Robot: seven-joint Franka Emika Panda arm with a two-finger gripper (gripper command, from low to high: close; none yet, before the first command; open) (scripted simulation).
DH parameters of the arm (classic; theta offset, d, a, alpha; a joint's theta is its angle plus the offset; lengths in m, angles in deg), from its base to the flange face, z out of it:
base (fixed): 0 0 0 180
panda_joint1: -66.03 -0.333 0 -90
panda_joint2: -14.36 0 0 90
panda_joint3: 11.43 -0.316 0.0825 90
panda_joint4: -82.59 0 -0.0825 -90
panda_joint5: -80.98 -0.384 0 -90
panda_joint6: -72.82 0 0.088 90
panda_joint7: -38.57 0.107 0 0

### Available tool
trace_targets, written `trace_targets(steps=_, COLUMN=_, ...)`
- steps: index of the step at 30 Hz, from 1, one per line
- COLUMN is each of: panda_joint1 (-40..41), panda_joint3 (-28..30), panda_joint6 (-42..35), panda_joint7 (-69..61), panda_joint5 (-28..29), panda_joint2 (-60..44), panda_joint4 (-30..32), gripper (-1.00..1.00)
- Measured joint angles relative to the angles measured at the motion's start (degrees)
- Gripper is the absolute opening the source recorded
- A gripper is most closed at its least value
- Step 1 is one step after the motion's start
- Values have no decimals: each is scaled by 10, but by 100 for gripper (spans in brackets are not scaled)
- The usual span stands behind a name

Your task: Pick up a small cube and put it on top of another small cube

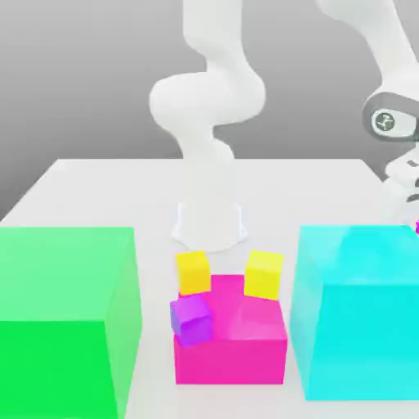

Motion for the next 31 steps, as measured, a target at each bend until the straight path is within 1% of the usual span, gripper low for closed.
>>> trace_targets(steps=7, panda_joint1=126, panda_joint3=49, panda_joint6=-138, panda_joint7=-157, panda_joint5=-36, panda_joint2=26, panda_joint4=-104, gripper=-100)
trace_targets(steps=10, panda_joint1=178, panda_joint3=81, panda_joint6=-169, panda_joint7=-174, panda_joint5=-29, panda_joint2=48, panda_joint4=-114, gripper=-100)
trace_targets(steps=14, panda_joint1=268, panda_joint3=127, panda_joint6=-171, panda_joint7=-129, panda_joint5=8, panda_joint2=88, panda_joint4=-79, gripper=-100)
trace_targets(steps=21, panda_joint1=390, panda_joint3=209, panda_joint6=-158, panda_joint7=-27, panda_joint5=73, panda_joint2=164, panda_joint4=4, gripper=-100)
trace_targets(steps=23, panda_joint1=410, panda_joint3=215, panda_joint6=-135, panda_joint7=12, panda_joint5=83, panda_joint2=177, panda_joint4=40, gripper=-100)
trace_targets(steps=27, panda_joint1=418, panda_joint3=209, panda_joint6=-47, panda_joint7=38, panda_joint5=100, panda_joint2=122, panda_joint4=74, gripper=-100)
trace_targets(steps=28, panda_joint1=419, panda_joint3=208, panda_joint6=-26, panda_joint7=42, panda_joint5=104, panda_joint2=106, panda_joint4=80, gripper=100)
trace_targets(steps=31, panda_joint1=419, panda_joint3=208, panda_joint6=-26, panda_joint7=42, panda_joint5=104, panda_joint2=106, panda_joint4=80, gripper=100)
